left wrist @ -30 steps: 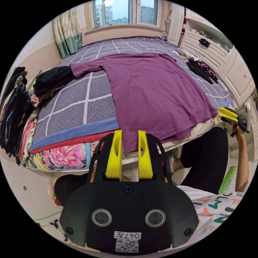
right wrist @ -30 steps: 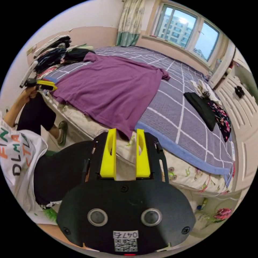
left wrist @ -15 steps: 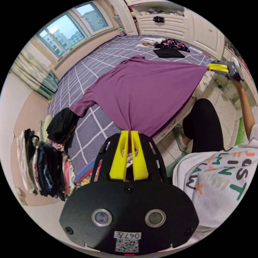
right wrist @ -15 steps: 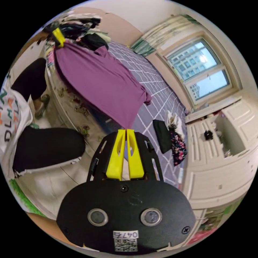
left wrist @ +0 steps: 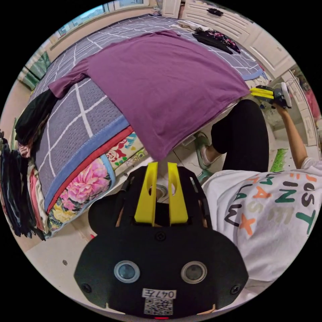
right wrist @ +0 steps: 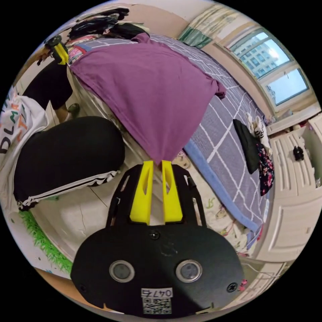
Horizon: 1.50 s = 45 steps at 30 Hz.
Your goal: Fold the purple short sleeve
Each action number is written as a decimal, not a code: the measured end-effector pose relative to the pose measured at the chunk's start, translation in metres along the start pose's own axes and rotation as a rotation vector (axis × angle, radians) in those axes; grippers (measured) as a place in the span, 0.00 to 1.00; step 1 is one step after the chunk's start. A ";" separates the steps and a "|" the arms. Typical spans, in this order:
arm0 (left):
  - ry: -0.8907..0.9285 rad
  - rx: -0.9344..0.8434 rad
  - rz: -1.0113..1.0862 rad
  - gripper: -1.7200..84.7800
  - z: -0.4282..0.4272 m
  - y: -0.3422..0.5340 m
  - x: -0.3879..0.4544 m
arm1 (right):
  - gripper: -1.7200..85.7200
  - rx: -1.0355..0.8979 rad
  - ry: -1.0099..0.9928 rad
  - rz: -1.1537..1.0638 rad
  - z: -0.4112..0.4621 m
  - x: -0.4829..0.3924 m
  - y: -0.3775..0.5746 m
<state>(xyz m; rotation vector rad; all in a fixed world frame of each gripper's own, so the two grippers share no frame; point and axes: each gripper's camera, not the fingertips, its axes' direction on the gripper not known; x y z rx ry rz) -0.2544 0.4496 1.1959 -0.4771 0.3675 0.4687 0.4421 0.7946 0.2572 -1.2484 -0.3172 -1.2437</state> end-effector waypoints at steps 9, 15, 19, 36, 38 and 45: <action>-0.157 0.241 0.116 0.06 -0.049 -0.070 0.011 | 0.04 0.132 0.036 0.257 -0.074 0.040 0.016; -0.126 0.296 0.263 0.11 -0.045 -0.208 0.019 | 0.03 0.260 -0.093 0.316 -0.098 0.112 -0.108; -0.124 0.120 0.324 0.10 0.018 -0.267 0.031 | 0.03 0.255 -0.106 0.425 -0.078 0.179 -0.163; 0.034 0.244 0.501 0.13 -0.030 -0.670 0.043 | 0.07 0.142 -0.224 0.262 0.053 0.378 -0.308; -0.003 0.196 0.550 0.14 -0.002 -0.718 0.063 | 0.06 0.152 -0.234 0.248 0.057 0.384 -0.314; -0.106 0.014 0.607 0.02 0.087 -0.797 0.064 | 0.02 0.215 -0.210 0.164 0.023 0.385 -0.312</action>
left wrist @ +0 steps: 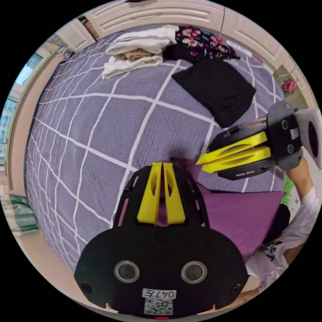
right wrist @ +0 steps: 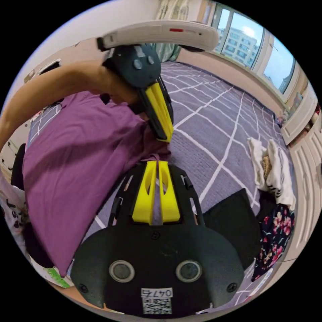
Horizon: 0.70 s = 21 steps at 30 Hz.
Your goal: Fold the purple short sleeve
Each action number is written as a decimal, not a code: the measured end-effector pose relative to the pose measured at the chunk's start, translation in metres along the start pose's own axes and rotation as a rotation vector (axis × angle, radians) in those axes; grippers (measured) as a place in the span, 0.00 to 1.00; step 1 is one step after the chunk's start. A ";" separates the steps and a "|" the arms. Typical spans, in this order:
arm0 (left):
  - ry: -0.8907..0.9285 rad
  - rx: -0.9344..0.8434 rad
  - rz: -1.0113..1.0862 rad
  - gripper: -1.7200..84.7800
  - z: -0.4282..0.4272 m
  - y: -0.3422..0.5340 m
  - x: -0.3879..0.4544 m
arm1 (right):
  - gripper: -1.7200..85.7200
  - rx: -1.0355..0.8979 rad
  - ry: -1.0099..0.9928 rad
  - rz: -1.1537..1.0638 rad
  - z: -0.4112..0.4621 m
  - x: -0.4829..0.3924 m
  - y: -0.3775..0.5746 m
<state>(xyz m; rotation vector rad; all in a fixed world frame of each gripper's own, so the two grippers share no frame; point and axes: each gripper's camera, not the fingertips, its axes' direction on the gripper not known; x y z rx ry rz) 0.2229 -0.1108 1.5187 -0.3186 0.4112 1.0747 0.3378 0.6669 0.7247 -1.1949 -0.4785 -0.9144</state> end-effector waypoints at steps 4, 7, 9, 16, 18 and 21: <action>0.189 0.375 -0.139 0.01 -0.039 0.025 -0.057 | 0.02 0.064 0.153 -0.055 -0.054 -0.016 0.010; 0.124 0.485 -0.216 0.01 -0.035 0.037 -0.079 | 0.02 0.098 0.315 -0.097 -0.083 -0.029 0.023; 0.129 0.489 -0.297 0.02 -0.016 0.037 -0.090 | 0.02 0.033 0.447 -0.076 -0.080 -0.023 0.029; 0.217 0.405 -0.361 0.02 0.036 0.002 -0.105 | 0.02 -0.202 0.460 0.151 -0.037 0.060 0.033; 0.139 0.397 -0.361 0.03 0.027 -0.006 -0.105 | 0.02 -0.193 0.402 0.221 -0.043 0.096 0.032; 0.154 0.423 -0.210 0.05 0.006 -0.027 -0.084 | 0.03 -0.085 0.382 0.316 -0.075 0.133 0.031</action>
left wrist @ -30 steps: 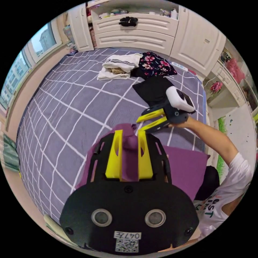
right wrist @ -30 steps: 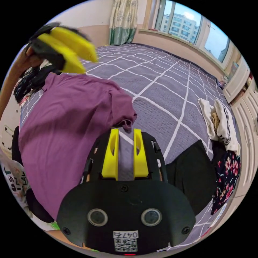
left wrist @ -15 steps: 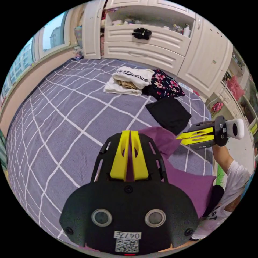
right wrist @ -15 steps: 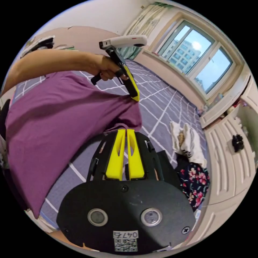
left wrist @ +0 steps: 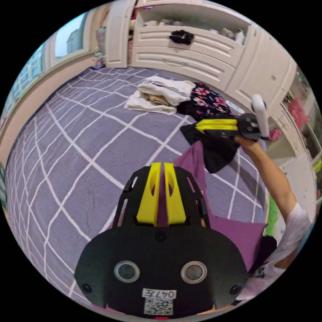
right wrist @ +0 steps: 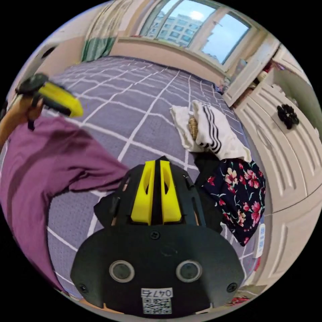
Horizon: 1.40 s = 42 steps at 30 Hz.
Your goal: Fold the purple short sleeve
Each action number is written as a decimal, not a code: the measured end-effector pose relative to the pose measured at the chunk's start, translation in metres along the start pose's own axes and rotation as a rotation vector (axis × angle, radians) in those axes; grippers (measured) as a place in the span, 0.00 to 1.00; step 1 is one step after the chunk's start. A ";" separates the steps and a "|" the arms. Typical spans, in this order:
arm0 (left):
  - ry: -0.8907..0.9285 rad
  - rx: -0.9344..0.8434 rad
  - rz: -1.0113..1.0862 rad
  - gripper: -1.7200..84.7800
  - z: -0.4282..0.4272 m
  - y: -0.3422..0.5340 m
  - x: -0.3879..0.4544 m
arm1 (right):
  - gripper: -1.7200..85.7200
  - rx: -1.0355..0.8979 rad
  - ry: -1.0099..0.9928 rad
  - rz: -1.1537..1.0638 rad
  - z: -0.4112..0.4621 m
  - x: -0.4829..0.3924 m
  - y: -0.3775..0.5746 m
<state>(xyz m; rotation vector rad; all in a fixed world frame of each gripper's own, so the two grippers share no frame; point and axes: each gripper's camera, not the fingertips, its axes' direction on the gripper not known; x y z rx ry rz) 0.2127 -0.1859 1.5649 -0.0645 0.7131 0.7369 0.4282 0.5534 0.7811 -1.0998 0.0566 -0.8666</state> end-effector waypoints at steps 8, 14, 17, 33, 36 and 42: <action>-0.122 -0.360 0.333 0.11 0.104 -0.047 0.131 | 0.03 0.186 -0.231 0.133 -0.072 0.048 0.046; 0.016 -0.379 0.102 0.02 0.115 -0.078 0.103 | 0.05 0.193 -0.372 -0.005 -0.113 0.001 0.116; 0.340 -0.252 -0.156 0.01 0.101 -0.090 0.070 | 0.06 0.154 -0.403 -0.067 -0.119 -0.022 0.127; 0.133 -0.365 0.239 0.17 0.130 -0.140 0.172 | 0.13 0.151 -0.397 0.024 -0.117 0.006 0.115; 0.076 -0.308 0.208 0.17 0.117 -0.155 0.175 | 0.12 0.154 -0.436 0.039 -0.114 0.007 0.099; -0.069 -0.332 0.021 0.17 0.138 -0.160 0.147 | 0.03 0.158 -0.424 0.131 -0.110 0.025 0.098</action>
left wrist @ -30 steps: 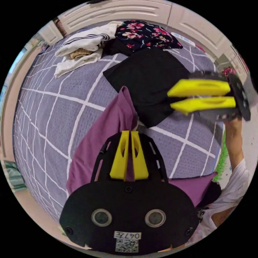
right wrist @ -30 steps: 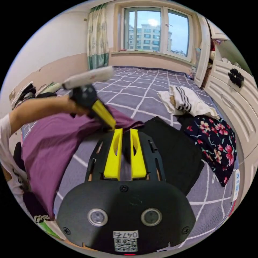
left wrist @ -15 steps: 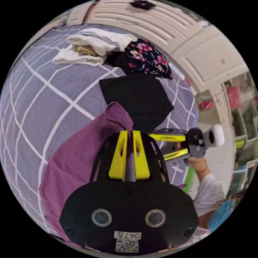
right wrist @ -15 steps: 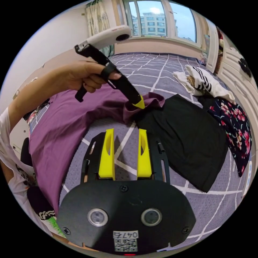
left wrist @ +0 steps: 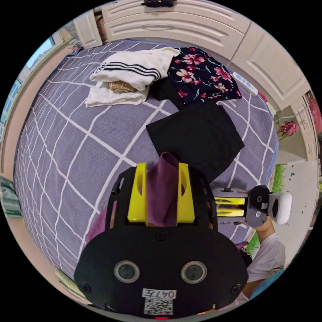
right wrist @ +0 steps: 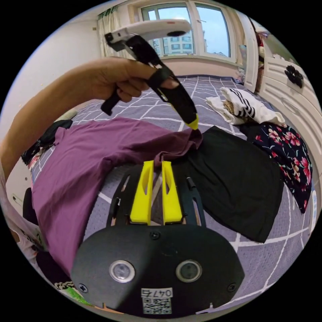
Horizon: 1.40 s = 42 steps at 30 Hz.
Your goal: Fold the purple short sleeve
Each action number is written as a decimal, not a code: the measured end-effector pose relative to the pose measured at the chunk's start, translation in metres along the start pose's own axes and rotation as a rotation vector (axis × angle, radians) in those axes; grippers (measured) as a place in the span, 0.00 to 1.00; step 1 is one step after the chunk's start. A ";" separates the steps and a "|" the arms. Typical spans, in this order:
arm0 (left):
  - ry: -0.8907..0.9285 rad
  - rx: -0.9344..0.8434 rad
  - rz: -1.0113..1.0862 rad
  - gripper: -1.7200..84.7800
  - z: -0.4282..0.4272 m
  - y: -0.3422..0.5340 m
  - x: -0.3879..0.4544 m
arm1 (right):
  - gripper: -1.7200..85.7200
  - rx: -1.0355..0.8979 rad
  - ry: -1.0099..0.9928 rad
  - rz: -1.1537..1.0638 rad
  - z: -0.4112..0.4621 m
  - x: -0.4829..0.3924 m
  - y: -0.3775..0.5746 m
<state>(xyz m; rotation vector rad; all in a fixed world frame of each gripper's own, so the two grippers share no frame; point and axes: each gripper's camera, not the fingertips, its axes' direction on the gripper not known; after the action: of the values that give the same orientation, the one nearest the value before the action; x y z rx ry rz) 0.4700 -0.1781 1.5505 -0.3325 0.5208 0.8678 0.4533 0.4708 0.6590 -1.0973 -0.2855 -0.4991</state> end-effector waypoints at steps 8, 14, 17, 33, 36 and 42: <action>-0.030 -0.073 -0.003 0.02 0.035 -0.013 0.028 | 0.01 -0.042 -0.041 -0.030 -0.005 0.007 0.000; -0.203 0.221 -0.122 0.05 -0.010 0.023 0.035 | 0.01 -0.009 -0.023 0.043 -0.013 0.031 0.001; -0.204 0.156 -0.143 0.15 0.008 0.026 0.032 | 0.01 -0.052 -0.083 0.101 0.001 0.050 0.000; -0.044 0.444 -0.041 0.18 -0.115 0.174 -0.017 | 0.06 -0.032 0.137 0.138 -0.004 0.078 0.014; -0.018 0.439 -0.081 0.17 -0.118 0.210 -0.019 | 0.04 -0.006 0.313 0.108 -0.001 0.051 0.018; 0.088 0.435 -0.202 0.14 -0.122 0.202 -0.005 | 0.06 0.141 0.329 -0.057 0.007 -0.026 0.006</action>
<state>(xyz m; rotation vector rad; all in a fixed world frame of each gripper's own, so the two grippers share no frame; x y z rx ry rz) 0.2712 -0.1169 1.4383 -0.0232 0.7272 0.5273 0.4339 0.4862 0.6455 -0.8558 -0.0623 -0.6900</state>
